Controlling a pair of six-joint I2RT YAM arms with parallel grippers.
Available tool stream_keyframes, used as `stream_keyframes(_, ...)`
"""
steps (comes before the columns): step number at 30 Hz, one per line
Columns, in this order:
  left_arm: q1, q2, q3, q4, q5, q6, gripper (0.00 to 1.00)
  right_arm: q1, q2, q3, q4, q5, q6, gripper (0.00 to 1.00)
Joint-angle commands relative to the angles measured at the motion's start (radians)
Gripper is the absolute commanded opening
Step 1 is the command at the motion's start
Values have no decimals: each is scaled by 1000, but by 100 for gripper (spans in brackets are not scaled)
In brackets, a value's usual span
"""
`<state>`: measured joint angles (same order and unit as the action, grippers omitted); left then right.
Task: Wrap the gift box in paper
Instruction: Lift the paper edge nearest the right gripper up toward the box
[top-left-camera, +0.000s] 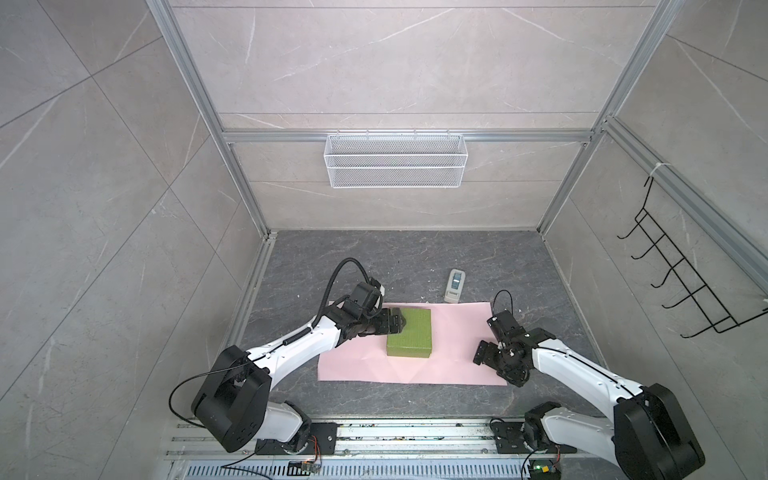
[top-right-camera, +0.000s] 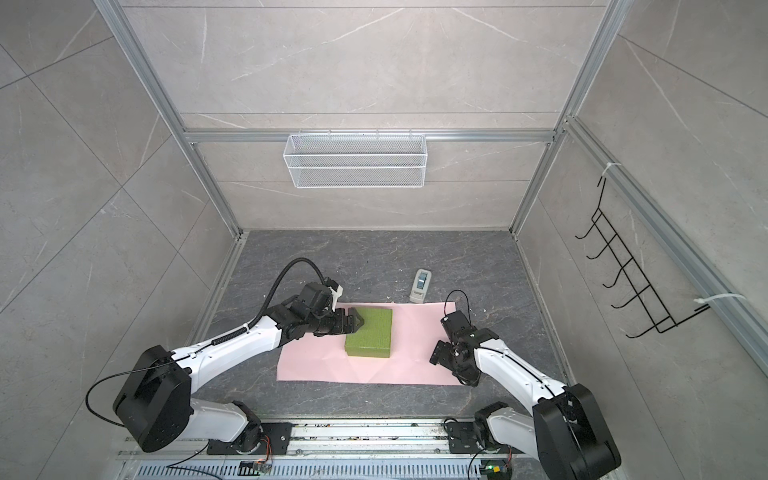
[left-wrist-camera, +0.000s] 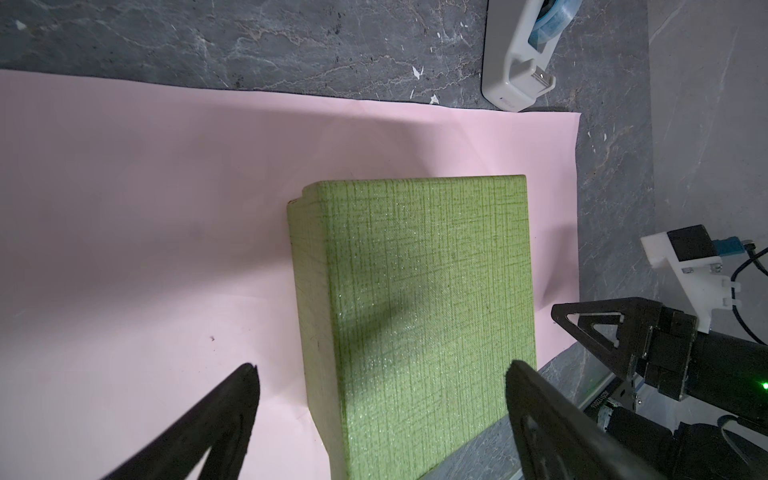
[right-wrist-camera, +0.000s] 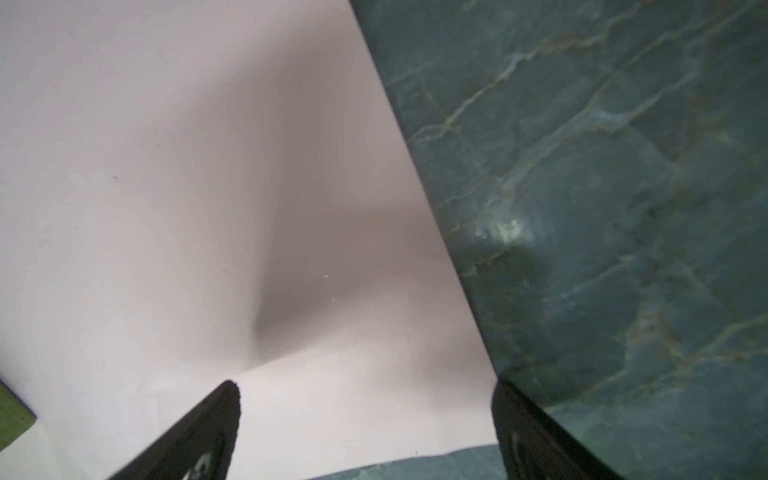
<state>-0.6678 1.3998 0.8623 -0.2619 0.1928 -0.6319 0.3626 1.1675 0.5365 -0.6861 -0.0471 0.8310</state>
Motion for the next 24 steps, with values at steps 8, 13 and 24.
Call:
stream_keyframes(8, 0, -10, 30, 0, 8, 5, 94, 12, -27, -14, 199, -192, -121, 80)
stream_keyframes(13, 0, -21, 23, -3, -1, 1, 94, 12, -62, -9, 178, -173, -138, 69)
stream_keyframes(24, 0, -36, 35, -29, -19, 14, 94, 12, -163, -44, 367, -277, -177, 70)
